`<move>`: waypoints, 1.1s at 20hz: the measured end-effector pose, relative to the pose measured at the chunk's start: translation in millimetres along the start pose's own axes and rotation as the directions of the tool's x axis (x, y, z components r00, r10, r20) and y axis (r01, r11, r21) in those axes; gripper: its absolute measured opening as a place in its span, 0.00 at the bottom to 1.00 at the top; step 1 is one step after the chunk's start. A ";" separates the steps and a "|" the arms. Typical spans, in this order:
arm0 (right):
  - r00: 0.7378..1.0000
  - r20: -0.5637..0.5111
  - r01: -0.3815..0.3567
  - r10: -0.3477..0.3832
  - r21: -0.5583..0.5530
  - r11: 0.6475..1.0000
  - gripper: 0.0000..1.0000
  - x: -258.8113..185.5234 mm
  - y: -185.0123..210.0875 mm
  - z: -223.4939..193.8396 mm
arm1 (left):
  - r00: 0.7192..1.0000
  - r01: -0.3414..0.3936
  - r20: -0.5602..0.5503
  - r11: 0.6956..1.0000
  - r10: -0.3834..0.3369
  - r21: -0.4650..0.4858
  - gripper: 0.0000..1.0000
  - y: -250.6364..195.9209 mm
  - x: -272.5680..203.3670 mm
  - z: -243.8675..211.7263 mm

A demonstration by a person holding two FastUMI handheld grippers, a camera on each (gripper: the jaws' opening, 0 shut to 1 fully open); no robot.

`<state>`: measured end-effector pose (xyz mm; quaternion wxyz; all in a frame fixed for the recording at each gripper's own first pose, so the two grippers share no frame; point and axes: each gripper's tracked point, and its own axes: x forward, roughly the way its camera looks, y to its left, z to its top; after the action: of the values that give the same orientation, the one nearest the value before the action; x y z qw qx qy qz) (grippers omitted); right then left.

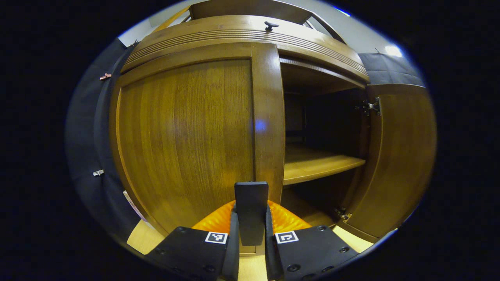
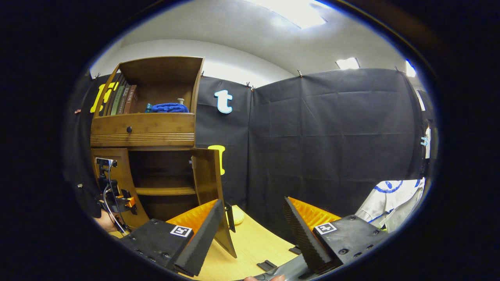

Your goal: Open the right door of the double-door shoe cabinet with the right hand, and open the left door with the left hand.

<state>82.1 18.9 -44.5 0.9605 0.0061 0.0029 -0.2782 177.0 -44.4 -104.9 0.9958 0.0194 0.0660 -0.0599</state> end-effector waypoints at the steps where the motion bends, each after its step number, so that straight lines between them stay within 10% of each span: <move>1: 1.000 -0.010 -0.013 0.013 0.007 1.000 0.98 0.3 2.9 -2.0 | 1.000 0.012 0.007 1.000 -0.012 0.003 0.30 1.7 -10.6 -0.8; 22: 0.961 -0.038 -0.271 0.273 0.059 0.961 0.98 10.6 128.3 -25.4 | 0.999 -0.044 0.025 0.999 0.044 -0.017 0.25 78.6 -172.1 -31.7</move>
<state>159.5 122.0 -68.6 0.9888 0.0385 0.0165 -0.1434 13.2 55.1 -110.8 0.9978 0.0117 0.0536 -0.0376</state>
